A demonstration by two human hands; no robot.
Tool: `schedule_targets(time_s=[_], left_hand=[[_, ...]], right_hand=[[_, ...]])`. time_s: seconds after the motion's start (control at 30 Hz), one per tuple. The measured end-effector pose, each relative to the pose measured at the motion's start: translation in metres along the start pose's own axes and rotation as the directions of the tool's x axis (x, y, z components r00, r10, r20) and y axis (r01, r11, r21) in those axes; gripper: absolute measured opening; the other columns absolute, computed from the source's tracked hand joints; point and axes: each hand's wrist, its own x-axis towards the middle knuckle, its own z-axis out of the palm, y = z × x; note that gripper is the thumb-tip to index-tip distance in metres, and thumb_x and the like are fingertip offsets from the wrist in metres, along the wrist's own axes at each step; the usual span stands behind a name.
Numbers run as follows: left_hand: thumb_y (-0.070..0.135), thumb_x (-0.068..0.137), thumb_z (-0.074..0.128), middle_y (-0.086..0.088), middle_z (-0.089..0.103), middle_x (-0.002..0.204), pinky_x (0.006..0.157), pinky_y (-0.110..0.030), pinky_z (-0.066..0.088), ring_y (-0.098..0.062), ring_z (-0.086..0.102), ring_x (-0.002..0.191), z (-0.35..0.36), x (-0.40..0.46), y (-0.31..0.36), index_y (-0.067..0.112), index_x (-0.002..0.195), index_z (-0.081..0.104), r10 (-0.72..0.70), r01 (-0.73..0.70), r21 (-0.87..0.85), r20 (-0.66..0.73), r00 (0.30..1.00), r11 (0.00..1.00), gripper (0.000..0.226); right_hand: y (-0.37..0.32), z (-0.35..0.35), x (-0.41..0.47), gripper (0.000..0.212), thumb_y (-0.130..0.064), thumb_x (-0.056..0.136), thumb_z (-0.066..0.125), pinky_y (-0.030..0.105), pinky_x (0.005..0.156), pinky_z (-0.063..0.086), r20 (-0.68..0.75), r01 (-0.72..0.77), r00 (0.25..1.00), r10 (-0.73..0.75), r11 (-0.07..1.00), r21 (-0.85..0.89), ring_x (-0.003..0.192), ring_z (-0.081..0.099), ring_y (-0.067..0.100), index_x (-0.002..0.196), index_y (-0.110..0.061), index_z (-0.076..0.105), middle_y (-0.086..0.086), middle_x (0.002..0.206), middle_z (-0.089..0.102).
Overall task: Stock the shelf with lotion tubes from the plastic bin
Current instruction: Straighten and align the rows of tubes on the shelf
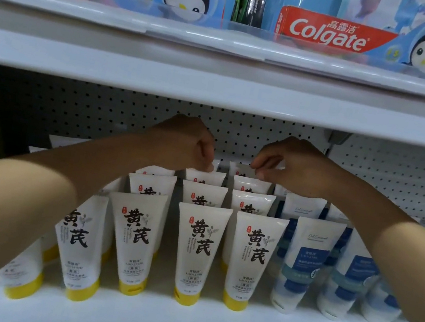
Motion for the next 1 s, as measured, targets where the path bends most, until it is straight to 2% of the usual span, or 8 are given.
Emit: schedule_targets(time_s=[0.1, 0.17, 0.27, 0.4, 0.5, 0.6, 0.8, 1.0], left_hand=[[0.034, 0.078, 0.071, 0.011, 0.067, 0.077, 0.066, -0.011, 0.043, 0.000, 0.058, 0.072, -0.009, -0.012, 0.006, 0.020, 0.078, 0.070, 0.022, -0.022, -0.003, -0.013, 1.000, 1.000, 0.014], [0.039, 0.076, 0.071, 0.009, 0.069, 0.078, 0.070, -0.017, 0.047, -0.004, 0.061, 0.074, -0.008, -0.020, 0.010, 0.020, 0.079, 0.070, 0.044, -0.049, 0.061, 0.082, 0.996, 0.997, 0.019], [0.035, 0.074, 0.073, 0.012, 0.067, 0.081, 0.068, -0.013, 0.045, 0.000, 0.060, 0.074, -0.001, -0.027, 0.013, 0.021, 0.085, 0.070, 0.036, -0.050, 0.084, 0.166, 0.985, 0.995, 0.018], [0.033, 0.077, 0.071, 0.014, 0.068, 0.085, 0.076, -0.017, 0.048, -0.002, 0.061, 0.081, -0.004, -0.028, 0.013, 0.021, 0.088, 0.071, 0.014, -0.020, 0.040, 0.134, 0.991, 0.999, 0.016], [0.032, 0.081, 0.068, 0.012, 0.069, 0.088, 0.081, -0.020, 0.048, -0.004, 0.063, 0.084, -0.010, -0.030, 0.013, 0.021, 0.091, 0.070, 0.016, -0.020, 0.038, 0.110, 0.994, 0.999, 0.015], [0.029, 0.082, 0.068, 0.011, 0.070, 0.089, 0.078, -0.016, 0.048, -0.003, 0.064, 0.084, -0.013, -0.032, 0.012, 0.021, 0.091, 0.071, 0.018, -0.021, 0.029, 0.100, 0.995, 0.999, 0.012], [0.027, 0.083, 0.067, 0.012, 0.071, 0.088, 0.080, -0.020, 0.050, -0.003, 0.064, 0.083, -0.017, -0.034, 0.011, 0.023, 0.090, 0.071, 0.001, -0.004, 0.035, 0.072, 0.997, 0.999, 0.009], [0.026, 0.085, 0.066, 0.017, 0.067, 0.085, 0.074, -0.008, 0.042, 0.005, 0.059, 0.082, -0.019, -0.033, 0.009, 0.025, 0.091, 0.070, -0.023, 0.021, 0.044, 0.054, 0.998, 0.999, 0.008]], right_hand=[[-0.001, -0.001, -0.006, 0.015, -0.010, 0.087, 0.062, -0.001, 0.072, 0.036, -0.047, 0.018, 0.999, -0.017, 1.000, 0.017, 0.089, 0.058, 0.003, 0.095, -0.020, 0.070, -0.012, 0.092, 0.063], [0.000, 0.000, -0.009, 0.014, -0.010, 0.087, 0.062, 0.001, 0.072, 0.036, -0.068, 0.038, 0.997, -0.037, 0.999, 0.008, 0.087, 0.058, 0.002, 0.095, -0.020, 0.070, -0.014, 0.090, 0.063], [-0.002, -0.002, -0.015, 0.007, -0.020, 0.085, 0.066, 0.006, 0.069, 0.038, -0.059, 0.071, 0.996, -0.072, 0.997, -0.006, 0.076, 0.058, -0.005, 0.088, -0.021, 0.072, -0.021, 0.081, 0.063], [-0.009, -0.001, -0.024, 0.006, -0.033, 0.076, 0.073, 0.003, 0.067, 0.043, 0.067, 0.092, 0.993, -0.096, 0.994, 0.056, 0.073, 0.061, -0.007, 0.080, -0.028, 0.072, -0.019, 0.076, 0.069], [-0.011, 0.008, -0.025, 0.007, -0.035, 0.074, 0.075, 0.011, 0.065, 0.047, 0.132, 0.123, 0.985, -0.114, 0.991, -0.059, 0.073, 0.061, -0.005, 0.076, -0.032, 0.069, -0.017, 0.076, 0.069], [-0.011, 0.011, -0.026, 0.009, -0.029, 0.077, 0.074, 0.006, 0.058, 0.041, 0.146, 0.151, 0.980, -0.135, 0.983, -0.105, 0.072, 0.058, -0.007, 0.072, -0.030, 0.067, -0.018, 0.071, 0.066], [-0.012, 0.010, -0.026, 0.015, -0.027, 0.078, 0.074, 0.013, 0.059, 0.039, 0.157, 0.121, 0.983, -0.098, 0.982, -0.144, 0.069, 0.057, -0.009, 0.067, -0.030, 0.064, -0.018, 0.068, 0.064], [-0.015, 0.010, -0.026, 0.012, -0.025, 0.077, 0.074, 0.016, 0.060, 0.042, 0.141, 0.102, 0.987, -0.076, 0.978, -0.184, 0.065, 0.058, -0.001, 0.069, -0.021, 0.067, -0.012, 0.069, 0.065]])
